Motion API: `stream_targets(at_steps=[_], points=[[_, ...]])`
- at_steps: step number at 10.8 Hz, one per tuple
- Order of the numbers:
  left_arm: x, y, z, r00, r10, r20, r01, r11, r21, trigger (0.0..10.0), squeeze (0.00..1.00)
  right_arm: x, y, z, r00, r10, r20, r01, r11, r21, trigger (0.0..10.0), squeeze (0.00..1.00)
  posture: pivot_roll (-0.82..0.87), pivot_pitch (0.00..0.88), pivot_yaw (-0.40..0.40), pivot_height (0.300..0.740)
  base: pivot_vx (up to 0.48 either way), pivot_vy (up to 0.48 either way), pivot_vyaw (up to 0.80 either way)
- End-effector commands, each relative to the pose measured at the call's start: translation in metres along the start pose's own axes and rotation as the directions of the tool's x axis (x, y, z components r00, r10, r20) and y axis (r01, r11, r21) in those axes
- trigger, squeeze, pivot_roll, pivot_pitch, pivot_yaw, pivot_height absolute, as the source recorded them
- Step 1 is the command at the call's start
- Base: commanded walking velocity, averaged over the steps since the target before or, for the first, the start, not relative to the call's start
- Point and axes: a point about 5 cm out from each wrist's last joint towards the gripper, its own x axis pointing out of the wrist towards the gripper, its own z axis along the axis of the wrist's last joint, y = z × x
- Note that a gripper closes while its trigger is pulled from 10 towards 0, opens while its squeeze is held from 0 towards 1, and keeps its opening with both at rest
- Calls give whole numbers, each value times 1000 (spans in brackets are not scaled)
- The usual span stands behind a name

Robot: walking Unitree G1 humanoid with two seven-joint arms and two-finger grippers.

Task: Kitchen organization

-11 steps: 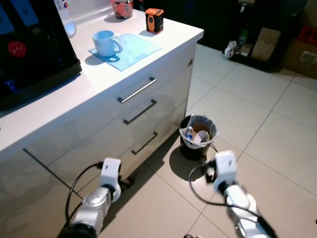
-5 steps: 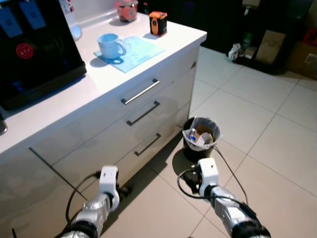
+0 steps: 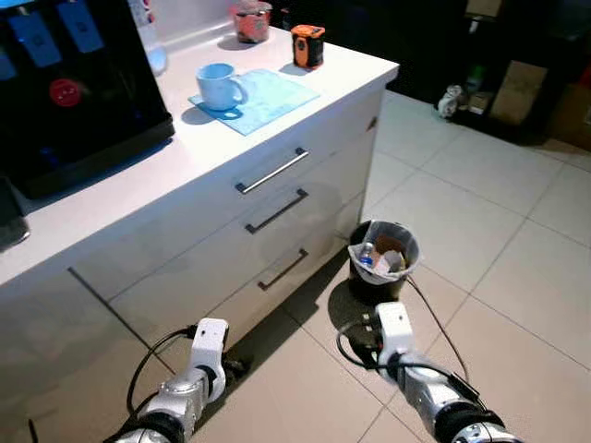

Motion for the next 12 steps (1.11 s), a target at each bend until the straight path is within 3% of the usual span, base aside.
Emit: stream_targets(at_steps=[1, 2, 4, 6, 8, 9, 12], points=[[-3, 12, -4, 998, 60, -32, -60, 998, 17, 10000, 0, 1, -2, 3, 1000, -25, 0, 25, 998, -58, 10000, 0, 1, 0, 76, 740, 0, 0, 0], [-5, 19, -4, 995, 92, -37, -93, 995, -21, 10000, 0, 1, 0, 3, 1000, -29, 8, 29, 1000, 2, 10000, 0, -1, 0, 79, 740, 0, 0, 0], [-6, 20, -10, 994, 86, -72, -88, 996, -25, 10000, 0, 2, 1, -4, 999, -18, -29, 20, 999, 50, 10000, 0, 2, 0, 78, 740, 0, 0, 0], [-5, 11, -19, 994, 53, -100, -57, 998, -37, 10000, 0, 1, 6, -8, 999, 30, -16, -27, 991, 134, 10000, 0, 10, 0, 74, 740, 0, 0, 0], [-6, 13, -19, 993, 58, -106, -64, 996, -54, 10000, 0, 1, 5, -12, 999, 31, -18, -28, 985, 169, 10000, 0, 17, 0, 72, 740, 0, 0, 0], [-5, 12, -19, 993, 46, -113, -48, 999, -16, 10000, 0, 0, 5, -13, 999, 32, -24, -28, 987, 156, 10000, 0, 18, 0, 70, 740, 0, 0, 0], [-5, 9, -24, 992, 39, -118, -42, 999, -18, 10000, 0, 0, 7, -17, 998, 56, -39, -50, 990, 131, 10000, 0, 20, 3, 68, 740, 0, 0, 0]])
